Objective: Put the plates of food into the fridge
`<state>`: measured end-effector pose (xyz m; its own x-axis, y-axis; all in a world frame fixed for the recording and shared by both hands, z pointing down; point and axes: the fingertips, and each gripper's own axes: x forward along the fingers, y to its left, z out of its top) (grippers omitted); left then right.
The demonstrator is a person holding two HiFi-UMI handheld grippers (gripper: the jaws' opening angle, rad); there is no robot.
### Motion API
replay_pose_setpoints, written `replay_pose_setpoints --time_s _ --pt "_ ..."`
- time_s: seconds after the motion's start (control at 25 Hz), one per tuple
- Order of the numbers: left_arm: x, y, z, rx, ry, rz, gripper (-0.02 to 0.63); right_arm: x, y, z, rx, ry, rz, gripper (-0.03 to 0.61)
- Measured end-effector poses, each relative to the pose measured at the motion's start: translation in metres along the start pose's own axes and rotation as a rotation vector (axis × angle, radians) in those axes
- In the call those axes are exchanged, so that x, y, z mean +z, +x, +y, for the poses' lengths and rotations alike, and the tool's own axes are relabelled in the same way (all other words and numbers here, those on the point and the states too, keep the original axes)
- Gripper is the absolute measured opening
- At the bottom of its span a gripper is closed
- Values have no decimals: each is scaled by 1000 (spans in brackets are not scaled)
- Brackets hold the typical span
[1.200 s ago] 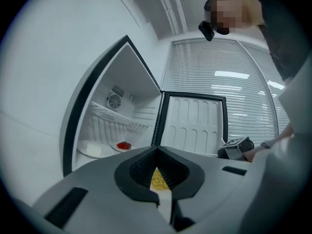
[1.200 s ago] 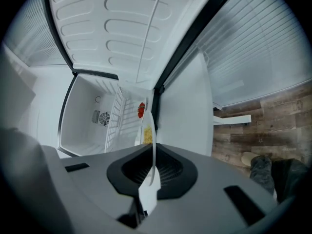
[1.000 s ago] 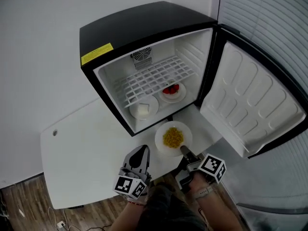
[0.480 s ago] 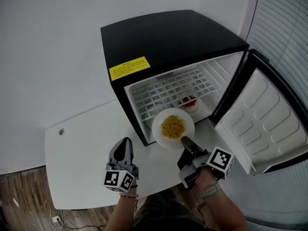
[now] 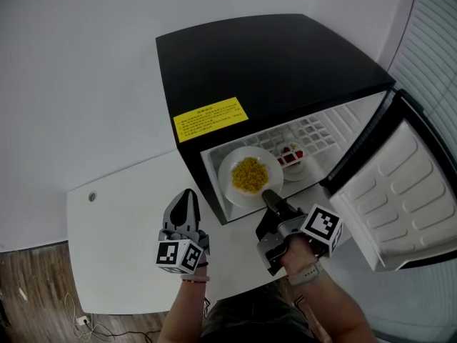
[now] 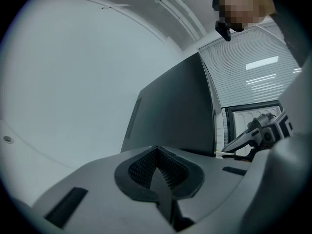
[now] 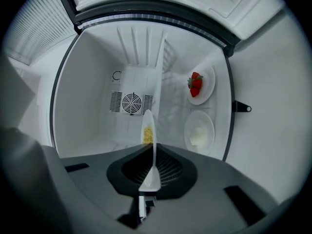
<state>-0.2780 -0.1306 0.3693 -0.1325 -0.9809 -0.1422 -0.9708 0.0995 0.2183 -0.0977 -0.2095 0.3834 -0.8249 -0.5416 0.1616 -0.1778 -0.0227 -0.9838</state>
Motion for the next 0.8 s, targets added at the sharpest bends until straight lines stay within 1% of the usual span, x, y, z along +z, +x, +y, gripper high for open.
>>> replay_pose_setpoints --time_s 0.12,0.28,0.44,0.56,0.8 --pt "0 2 3 22 -10 -6 6 1 8 4 -23 10 5 14" --pt "0 5 4 64 -30 -10 6 2 14 8 -60 48 15 14" --pt "-3 6 4 77 -34 -26 6 5 26 11 -81 86 14 14" --pt "-4 3 5 97 -37 -22 6 8 33 12 -95 106 -2 14" --pt "-6 -6 4 125 -54 -21 6 8 40 11 -129 131 7 14"
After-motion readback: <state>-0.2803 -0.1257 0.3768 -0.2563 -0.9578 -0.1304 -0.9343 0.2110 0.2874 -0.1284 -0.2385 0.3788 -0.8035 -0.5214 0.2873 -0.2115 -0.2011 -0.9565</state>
